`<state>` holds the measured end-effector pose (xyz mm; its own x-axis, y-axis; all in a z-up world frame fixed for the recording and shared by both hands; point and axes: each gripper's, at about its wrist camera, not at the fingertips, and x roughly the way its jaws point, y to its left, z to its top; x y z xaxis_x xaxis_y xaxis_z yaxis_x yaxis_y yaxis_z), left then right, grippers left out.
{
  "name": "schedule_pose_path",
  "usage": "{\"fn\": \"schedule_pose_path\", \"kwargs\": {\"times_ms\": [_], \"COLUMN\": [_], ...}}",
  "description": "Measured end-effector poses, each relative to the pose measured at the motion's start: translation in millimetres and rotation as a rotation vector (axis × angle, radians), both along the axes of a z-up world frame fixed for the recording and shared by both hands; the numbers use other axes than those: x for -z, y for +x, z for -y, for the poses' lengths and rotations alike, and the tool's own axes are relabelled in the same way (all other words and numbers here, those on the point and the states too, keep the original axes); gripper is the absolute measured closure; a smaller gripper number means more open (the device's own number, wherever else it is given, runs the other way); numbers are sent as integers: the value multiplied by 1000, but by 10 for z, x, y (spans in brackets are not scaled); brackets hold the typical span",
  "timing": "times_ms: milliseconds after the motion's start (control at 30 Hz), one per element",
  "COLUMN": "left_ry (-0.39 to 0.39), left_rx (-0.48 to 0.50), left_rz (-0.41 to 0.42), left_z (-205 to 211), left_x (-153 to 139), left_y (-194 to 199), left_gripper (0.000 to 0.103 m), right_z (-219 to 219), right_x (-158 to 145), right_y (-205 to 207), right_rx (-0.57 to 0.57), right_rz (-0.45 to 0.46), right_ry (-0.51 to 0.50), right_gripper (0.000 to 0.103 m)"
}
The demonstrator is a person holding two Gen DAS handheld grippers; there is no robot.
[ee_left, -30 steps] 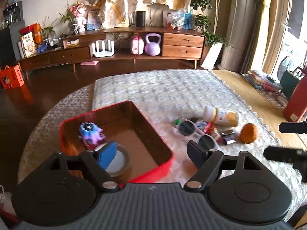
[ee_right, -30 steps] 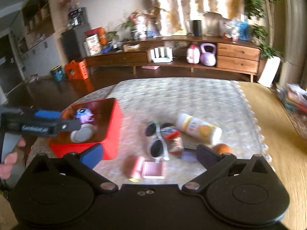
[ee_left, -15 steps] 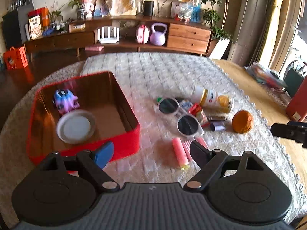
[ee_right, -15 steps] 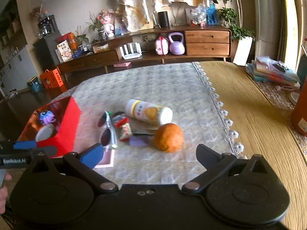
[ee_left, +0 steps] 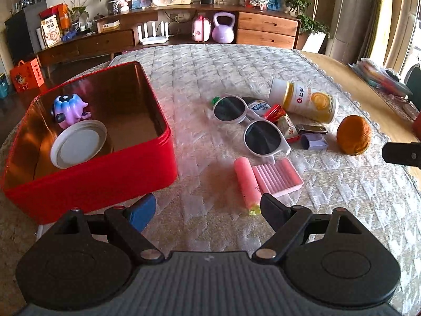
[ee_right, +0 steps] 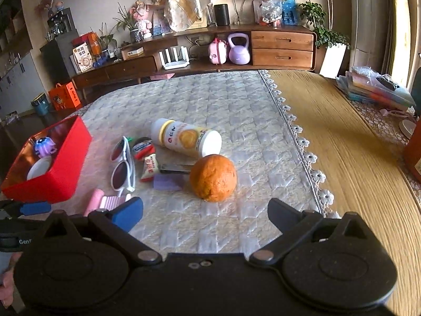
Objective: Organize rigid objects
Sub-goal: 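Move left tool toward the pink tube while right tool approaches the orange, then grasp the pink tube with left tool while right tool grasps the orange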
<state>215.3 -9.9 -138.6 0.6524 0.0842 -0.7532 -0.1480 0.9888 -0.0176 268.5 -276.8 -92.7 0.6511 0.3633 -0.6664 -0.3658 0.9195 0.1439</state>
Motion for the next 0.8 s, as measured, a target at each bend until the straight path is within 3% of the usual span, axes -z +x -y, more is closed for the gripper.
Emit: {"fn": "schedule_pose_path", "kwargs": {"times_ms": [267,533,800], "left_ry": [29,45,54], "left_rx": [15,27,69], "left_rz": [11,13,36], "left_z": [68,82,151], "left_x": [75,145,135], "left_y": [89,159,237], "left_gripper": [16,22,42], "right_z": [-58,-156,-234], "right_x": [102,156,256], "right_y": [138,278,416], "right_rx": [-15,-23,-16], "right_rz": [-22,-24,-33], "right_ry": [-3,-34,-64], "right_gripper": [7,18,30]}}
